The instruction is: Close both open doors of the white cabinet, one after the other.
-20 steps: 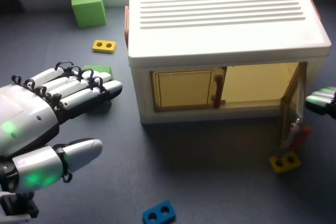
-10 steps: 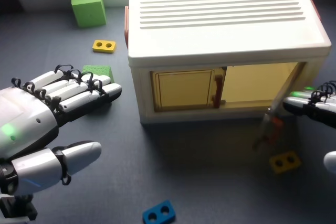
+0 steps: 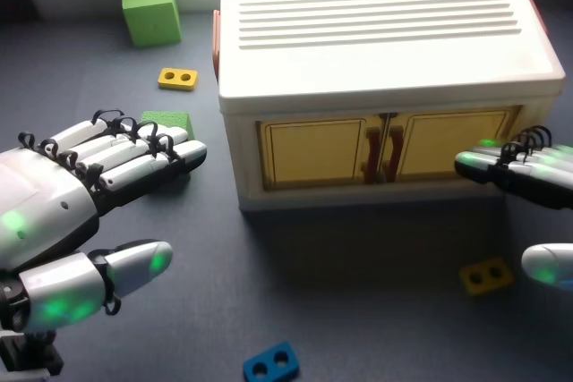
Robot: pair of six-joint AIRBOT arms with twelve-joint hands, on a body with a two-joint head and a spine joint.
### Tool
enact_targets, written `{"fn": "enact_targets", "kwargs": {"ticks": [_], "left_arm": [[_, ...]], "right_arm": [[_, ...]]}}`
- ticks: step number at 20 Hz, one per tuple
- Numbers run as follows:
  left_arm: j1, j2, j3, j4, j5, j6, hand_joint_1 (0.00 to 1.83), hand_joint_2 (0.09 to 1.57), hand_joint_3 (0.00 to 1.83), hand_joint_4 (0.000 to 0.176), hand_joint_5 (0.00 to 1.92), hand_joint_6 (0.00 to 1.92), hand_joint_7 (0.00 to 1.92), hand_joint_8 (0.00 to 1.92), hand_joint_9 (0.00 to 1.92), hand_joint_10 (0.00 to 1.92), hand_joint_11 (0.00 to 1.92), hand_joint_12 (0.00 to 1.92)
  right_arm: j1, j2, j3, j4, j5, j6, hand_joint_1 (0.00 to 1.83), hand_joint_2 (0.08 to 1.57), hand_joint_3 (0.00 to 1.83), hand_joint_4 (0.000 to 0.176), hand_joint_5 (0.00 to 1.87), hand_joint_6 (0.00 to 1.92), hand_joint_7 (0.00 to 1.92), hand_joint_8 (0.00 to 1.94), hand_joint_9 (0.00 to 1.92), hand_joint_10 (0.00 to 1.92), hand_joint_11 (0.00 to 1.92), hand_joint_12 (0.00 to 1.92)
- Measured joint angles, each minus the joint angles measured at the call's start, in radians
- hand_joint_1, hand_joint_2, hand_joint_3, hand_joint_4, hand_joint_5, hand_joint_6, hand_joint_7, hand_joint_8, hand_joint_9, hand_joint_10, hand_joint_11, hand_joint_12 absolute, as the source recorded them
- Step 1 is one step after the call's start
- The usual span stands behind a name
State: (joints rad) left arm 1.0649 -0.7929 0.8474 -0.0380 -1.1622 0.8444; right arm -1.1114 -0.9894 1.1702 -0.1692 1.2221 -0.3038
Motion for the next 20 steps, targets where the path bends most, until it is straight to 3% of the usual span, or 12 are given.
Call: {"fn": "enact_targets", "kwargs": {"ticks": [2, 3, 6, 8, 13, 15, 17, 18, 19, 20], "left_arm": [[0.000, 0.000, 0.000, 0.001, -0.003, 0.000, 0.00, 1.49, 0.00, 0.000, 0.14, 0.01, 0.13, 0.01, 0.16, 0.01, 0.00, 0.73], [0.000, 0.000, 0.000, 0.001, -0.005, 0.000, 0.00, 1.49, 0.00, 0.000, 0.13, 0.00, 0.12, 0.01, 0.14, 0.01, 0.00, 0.64], [0.011, 0.002, 0.000, 0.000, -0.015, 0.000, 0.00, 1.49, 0.00, 0.000, 0.17, 0.01, 0.14, 0.01, 0.16, 0.01, 0.00, 0.70], [0.014, 0.008, -0.003, -0.004, -0.024, 0.000, 0.00, 1.48, 0.00, 0.000, 0.18, 0.01, 0.14, 0.00, 0.17, 0.01, 0.00, 0.71], [0.051, 0.012, -0.013, -0.053, -0.077, 0.005, 0.00, 1.48, 0.00, 0.000, 0.19, 0.00, 0.17, 0.00, 0.17, 0.01, 0.00, 0.60], [0.057, 0.013, -0.013, -0.065, -0.097, 0.014, 0.00, 1.47, 0.00, 0.000, 0.16, 0.00, 0.13, 0.00, 0.13, 0.00, 0.00, 0.60], [0.058, 0.013, -0.013, -0.088, -0.132, 0.018, 0.00, 1.46, 0.00, 0.000, 0.21, 0.01, 0.18, 0.01, 0.21, 0.02, 0.00, 0.90], [0.058, 0.013, -0.013, -0.103, -0.156, 0.019, 0.00, 1.46, 0.00, 0.000, 0.17, 0.01, 0.16, 0.01, 0.19, 0.01, 0.00, 0.85], [0.058, 0.013, -0.013, -0.113, -0.177, 0.019, 0.00, 1.46, 0.00, 0.000, 0.12, 0.01, 0.09, 0.01, 0.11, 0.02, 0.00, 0.53], [0.058, 0.012, -0.012, -0.125, -0.201, 0.019, 0.00, 1.43, 0.00, 0.000, 0.09, 0.00, 0.02, 0.01, 0.02, 0.00, 0.00, 0.11]], "right_arm": [[0.006, -0.002, 0.002, -0.003, -0.010, 0.001, 0.11, 1.53, 0.00, 0.000, 0.04, 0.00, 0.00, 0.00, 0.00, 0.00, 0.00, 0.00], [0.006, -0.002, 0.002, -0.003, -0.008, 0.006, 0.08, 1.53, 0.00, 0.000, 0.03, 0.00, 0.00, 0.00, 0.00, 0.00, 0.00, 0.00], [0.006, 0.000, 0.002, -0.011, -0.005, 0.050, 0.07, 1.53, 0.00, 0.000, 0.06, 0.00, 0.02, 0.00, 0.00, 0.00, 0.01, 0.00], [-0.010, 0.035, -0.022, -0.025, 0.007, 0.074, 0.02, 1.52, 0.00, 0.000, 0.04, 0.00, 0.01, 0.00, 0.00, 0.00, 0.00, 0.00], [-0.115, 0.122, -0.074, 0.040, 0.139, 0.079, 0.12, 1.49, 0.00, 0.000, 0.14, 0.01, 0.12, 0.01, 0.08, 0.01, 0.10, 0.04], [-0.156, 0.138, -0.080, 0.122, 0.231, 0.079, 0.15, 1.49, 0.00, 0.000, 0.12, 0.00, 0.08, 0.00, 0.05, 0.00, 0.08, 0.03], [-0.178, 0.144, -0.082, 0.168, 0.315, 0.080, 0.18, 1.46, 0.00, 0.000, 0.15, 0.00, 0.13, 0.01, 0.09, 0.01, 0.09, 0.04], [-0.178, 0.144, -0.082, 0.178, 0.353, 0.080, 0.22, 1.44, 0.00, 0.000, 0.19, 0.01, 0.16, 0.01, 0.08, 0.00, 0.05, 0.02], [-0.177, 0.144, -0.082, 0.183, 0.382, 0.079, 0.18, 1.44, 0.00, 0.000, 0.20, 0.01, 0.18, 0.01, 0.11, 0.01, 0.07, 0.03], [-0.166, 0.144, -0.082, 0.194, 0.404, 0.073, 0.29, 1.42, 0.00, 0.000, 0.22, 0.01, 0.18, 0.01, 0.12, 0.01, 0.10, 0.04]]}}
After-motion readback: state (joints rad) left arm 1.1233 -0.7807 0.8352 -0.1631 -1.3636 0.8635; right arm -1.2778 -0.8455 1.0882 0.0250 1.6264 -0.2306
